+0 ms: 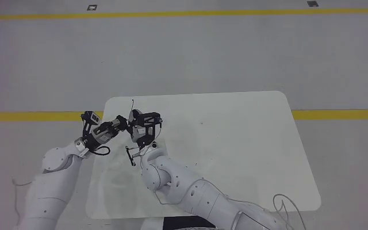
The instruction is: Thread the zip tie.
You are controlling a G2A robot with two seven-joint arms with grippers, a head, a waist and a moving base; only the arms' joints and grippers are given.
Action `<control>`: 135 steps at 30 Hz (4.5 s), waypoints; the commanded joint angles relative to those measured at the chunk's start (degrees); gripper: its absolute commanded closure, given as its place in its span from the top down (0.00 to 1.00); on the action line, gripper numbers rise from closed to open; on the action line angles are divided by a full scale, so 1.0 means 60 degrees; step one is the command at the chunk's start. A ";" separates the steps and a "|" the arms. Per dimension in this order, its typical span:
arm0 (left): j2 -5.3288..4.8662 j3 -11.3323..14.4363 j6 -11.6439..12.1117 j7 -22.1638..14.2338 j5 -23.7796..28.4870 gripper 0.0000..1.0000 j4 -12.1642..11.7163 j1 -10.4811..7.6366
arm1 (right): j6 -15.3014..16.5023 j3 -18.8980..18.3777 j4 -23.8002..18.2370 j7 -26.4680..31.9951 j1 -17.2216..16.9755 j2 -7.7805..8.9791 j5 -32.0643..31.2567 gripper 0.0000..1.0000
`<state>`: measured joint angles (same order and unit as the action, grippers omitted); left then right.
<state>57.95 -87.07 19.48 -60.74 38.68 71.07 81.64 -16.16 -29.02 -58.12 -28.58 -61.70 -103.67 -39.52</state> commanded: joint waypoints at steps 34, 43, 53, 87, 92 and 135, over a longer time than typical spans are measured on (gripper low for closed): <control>0.0017 -0.0590 0.0000 0.0548 -0.2066 0.00 0.0842 0.0169 | 0.0971 -0.1128 -0.0954 0.0853 -0.0800 0.0338 -0.0073 0.00; 0.0086 -0.0787 0.0000 0.0179 -0.1842 0.00 0.0705 0.0145 | 0.1077 -0.1229 -0.1050 0.1105 -0.0864 0.0379 -0.0153 0.00; 0.0165 -0.0672 0.0000 0.0405 -0.1370 0.00 0.0237 -0.0019 | 0.1077 -0.1229 -0.1050 0.1105 -0.0864 0.0379 -0.0153 0.00; 0.1594 -0.2617 0.0000 -0.3150 -0.2307 0.00 -0.1687 -0.1236 | 0.1077 -0.1229 -0.1050 0.1105 -0.0864 0.0379 -0.0153 0.00; 0.1685 -0.2692 0.0000 -0.3150 -0.2316 0.00 -0.1369 -0.1116 | 0.1077 -0.1229 -0.1050 0.1105 -0.0864 0.0379 -0.0153 0.00; 0.1771 -0.2769 0.0000 -0.3150 -0.2238 0.00 -0.1345 -0.1036 | 0.0678 -0.1279 -0.1365 0.2486 -0.0577 0.0131 0.0264 0.00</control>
<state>68.57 -103.68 19.48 -79.64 25.25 63.00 75.43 -11.82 -36.67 -66.06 -13.83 -65.03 -102.96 -37.26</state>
